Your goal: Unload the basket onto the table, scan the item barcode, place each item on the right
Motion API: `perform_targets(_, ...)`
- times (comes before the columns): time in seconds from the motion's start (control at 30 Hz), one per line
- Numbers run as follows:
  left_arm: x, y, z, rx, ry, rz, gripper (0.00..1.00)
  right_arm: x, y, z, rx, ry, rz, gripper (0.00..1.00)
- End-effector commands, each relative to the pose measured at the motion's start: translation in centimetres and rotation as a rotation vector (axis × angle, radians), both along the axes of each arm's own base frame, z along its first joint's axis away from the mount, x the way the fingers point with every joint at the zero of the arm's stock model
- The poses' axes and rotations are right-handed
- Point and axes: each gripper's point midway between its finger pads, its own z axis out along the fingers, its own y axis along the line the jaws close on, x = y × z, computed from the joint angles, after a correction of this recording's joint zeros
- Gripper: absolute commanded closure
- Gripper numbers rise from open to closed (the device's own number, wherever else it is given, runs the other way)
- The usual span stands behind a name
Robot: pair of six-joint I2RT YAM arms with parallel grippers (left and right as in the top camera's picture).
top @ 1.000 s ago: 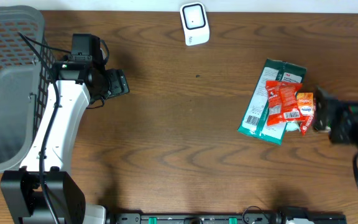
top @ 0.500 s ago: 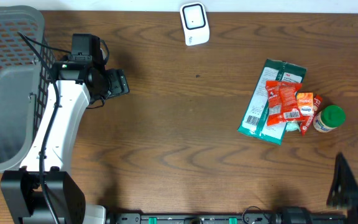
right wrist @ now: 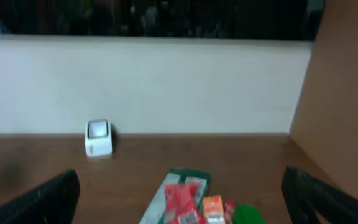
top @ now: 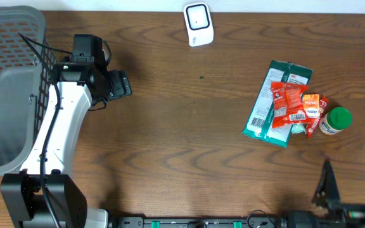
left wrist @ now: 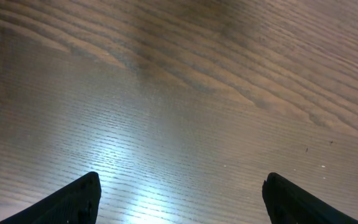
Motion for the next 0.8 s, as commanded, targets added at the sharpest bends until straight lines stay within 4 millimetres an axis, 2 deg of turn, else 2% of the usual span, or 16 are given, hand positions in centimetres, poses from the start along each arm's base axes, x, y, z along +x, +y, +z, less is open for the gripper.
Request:
perform_targets(0.0,-0.3,0.1,0.3,0.005,-0.007,0.004,0.16,2.3,0.9,-2.1,0.011,-0.03,0.056,0.01)
perform_targets(0.13,-0.3,0.1,0.3,0.005,-0.007,0.004,0.16,5.4,1.8,-2.6,0.03,-0.179,0.11,0.01)
perform_targets(0.3,-0.3,0.1,0.3,0.005,-0.007,0.004,0.16,8.0,1.8,-4.0,0.095,-0.328,0.124,0.01)
perform_targets(0.57,-0.3,0.1,0.3,0.005,-0.007,0.004,0.16,10.0,1.6,-9.7,0.125,-0.379,0.124,0.01)
perform_targets(0.77,-0.3,0.1,0.3,0.005,-0.007,0.004,0.16,11.6,1.6,-14.7,0.15,-0.284,0.116,0.01)
